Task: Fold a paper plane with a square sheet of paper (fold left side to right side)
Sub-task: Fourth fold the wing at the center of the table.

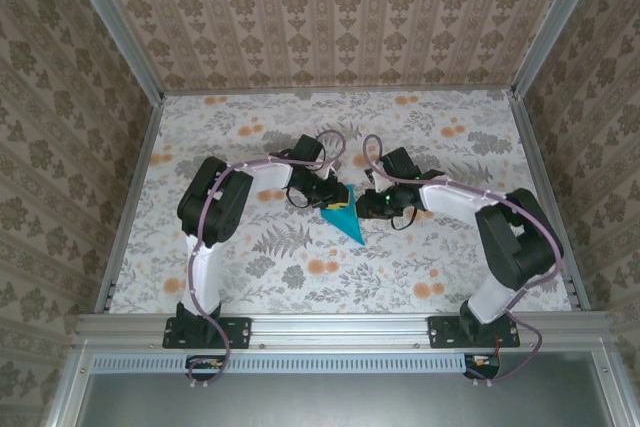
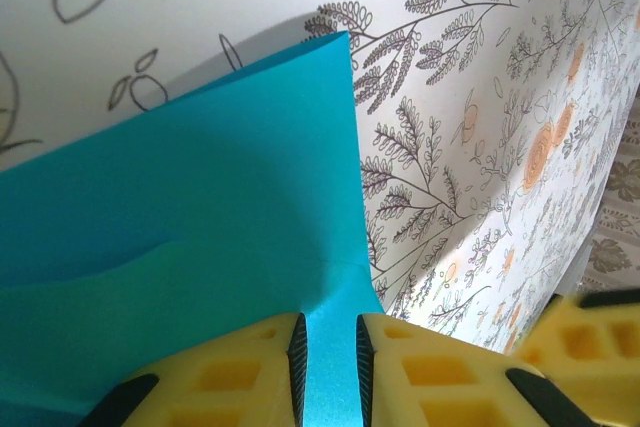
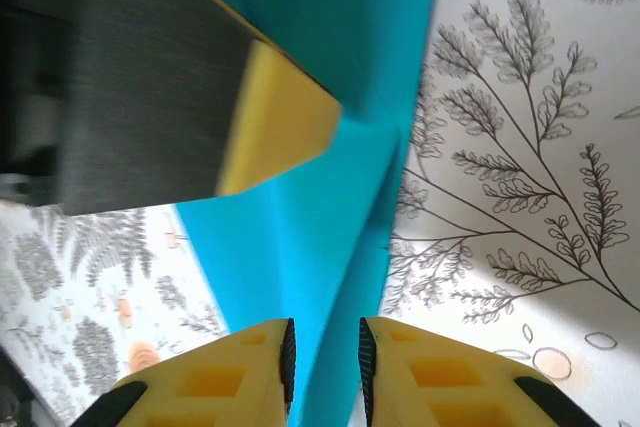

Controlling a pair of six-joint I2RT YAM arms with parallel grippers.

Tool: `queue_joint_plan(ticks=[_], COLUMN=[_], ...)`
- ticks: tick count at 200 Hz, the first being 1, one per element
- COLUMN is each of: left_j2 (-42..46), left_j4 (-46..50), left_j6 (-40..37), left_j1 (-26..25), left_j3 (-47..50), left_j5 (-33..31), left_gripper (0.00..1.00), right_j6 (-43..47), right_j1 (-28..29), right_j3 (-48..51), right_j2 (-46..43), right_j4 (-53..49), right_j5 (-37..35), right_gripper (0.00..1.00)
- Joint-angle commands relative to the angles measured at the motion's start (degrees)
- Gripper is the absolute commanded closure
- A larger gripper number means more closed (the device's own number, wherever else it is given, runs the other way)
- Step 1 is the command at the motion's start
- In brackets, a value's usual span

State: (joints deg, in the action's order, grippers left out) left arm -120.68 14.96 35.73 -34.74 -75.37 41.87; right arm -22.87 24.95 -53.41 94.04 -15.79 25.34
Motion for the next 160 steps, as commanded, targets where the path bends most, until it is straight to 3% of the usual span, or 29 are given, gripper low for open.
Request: queue_joint_plan(ticks=[1,54,160], left_j2=[-2.2,-2.0,-1.9], left_j4=[4.1,3.9,4.4], left_j6=[-1.4,-1.4,-1.7], left_j1=[0.1,0.1,0.2], left_j3=[2.8,3.0,2.7], left_j5=[-3.9,-3.9,-4.1], left_gripper=[0.76,0.77,0.77], right_j6=[-3.2,-11.9,-9.9], right_j1=[0.1,3.4,4.0], right_j3=[1.9,3.8,4.8], right_j2=[-3.0,2.6,8.0], right_j4=[-0.6,11.5,8.6], right_j5=[3.4,11.9,9.7], right_gripper=[0.76,0.84,0.84])
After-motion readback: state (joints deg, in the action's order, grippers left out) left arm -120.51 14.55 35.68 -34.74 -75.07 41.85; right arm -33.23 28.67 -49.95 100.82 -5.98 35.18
